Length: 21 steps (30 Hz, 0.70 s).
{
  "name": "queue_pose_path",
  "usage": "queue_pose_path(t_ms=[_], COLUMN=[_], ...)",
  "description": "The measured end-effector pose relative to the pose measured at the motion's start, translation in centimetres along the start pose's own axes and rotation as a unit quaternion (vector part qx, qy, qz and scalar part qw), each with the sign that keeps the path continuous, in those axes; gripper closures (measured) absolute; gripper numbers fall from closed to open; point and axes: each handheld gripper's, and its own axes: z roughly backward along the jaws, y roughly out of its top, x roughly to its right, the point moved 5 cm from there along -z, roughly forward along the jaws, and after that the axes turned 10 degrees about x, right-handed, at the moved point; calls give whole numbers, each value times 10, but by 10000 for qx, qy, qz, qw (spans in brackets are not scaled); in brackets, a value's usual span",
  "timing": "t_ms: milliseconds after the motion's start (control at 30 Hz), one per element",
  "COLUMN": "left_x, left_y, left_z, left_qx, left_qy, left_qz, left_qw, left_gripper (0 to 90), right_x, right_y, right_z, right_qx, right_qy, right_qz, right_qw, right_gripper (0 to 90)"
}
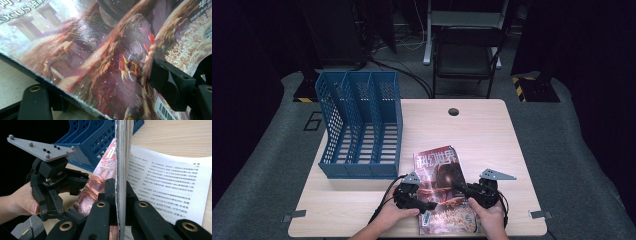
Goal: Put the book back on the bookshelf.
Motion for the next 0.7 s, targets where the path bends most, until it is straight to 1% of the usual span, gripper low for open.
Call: queue_pose_path(t_ms=[33,67,133,167,267,300,333,367,433,467,533,567,600,667,700], left_x=[-1,-1,-3,-3,-3,-3,-3,-3,-2,-2,-1,-1,0,1,2], left_y=[0,0,1,1,1,1,1,1,1,1,2,2,3,4,4], left_z=[0,1,2,2,2,2,3,3,3,3,4,4,5,5,5], left_qx=[30,14,33,55,34,27,-20,-20,-32,-35,-49,-37,-67,-41,-26], left_qy=[24,-6,33,67,82,80,19,23,8,8,-17,8,-30,12,-14], left_qz=[29,102,213,215,223,242,251,253,278,283,251,247,230,158,201], left_qw=[10000,9999,9998,9997,9997,9997,9997,9997,9996,9996,9997,9997,9997,9999,9998], left_gripper=[256,270,300,308,316,324,332,338,348,357,380,390,400,416,422], right_x=[0,1,1,1,2,2,2,3,4,4,5,5,6,7,6], right_y=[0,0,-1,-1,-1,-1,-1,-2,-2,-2,-3,-3,-3,-3,-3], right_z=[0,-1,-1,-2,-3,-4,-4,-4,-5,-5,-5,-6,-6,-6,-6], right_qx=[-5,-22,-58,-35,-62,-73,-76,-107,-86,-103,-117,-125,-132,-126,-138], right_qy=[-3,3,-13,1,-23,-31,-23,-33,-36,-33,-57,-72,-65,-70,-94], right_qz=[7,29,29,38,11,13,10,17,27,-4,-29,-26,-32,-24,-65], right_qw=[10000,10000,10000,10000,10000,10000,10000,9999,10000,9999,9999,9999,9999,9999,9998], right_gripper=[872,872,871,871,872,871,872,871,871,871,871,871,871,871,871])
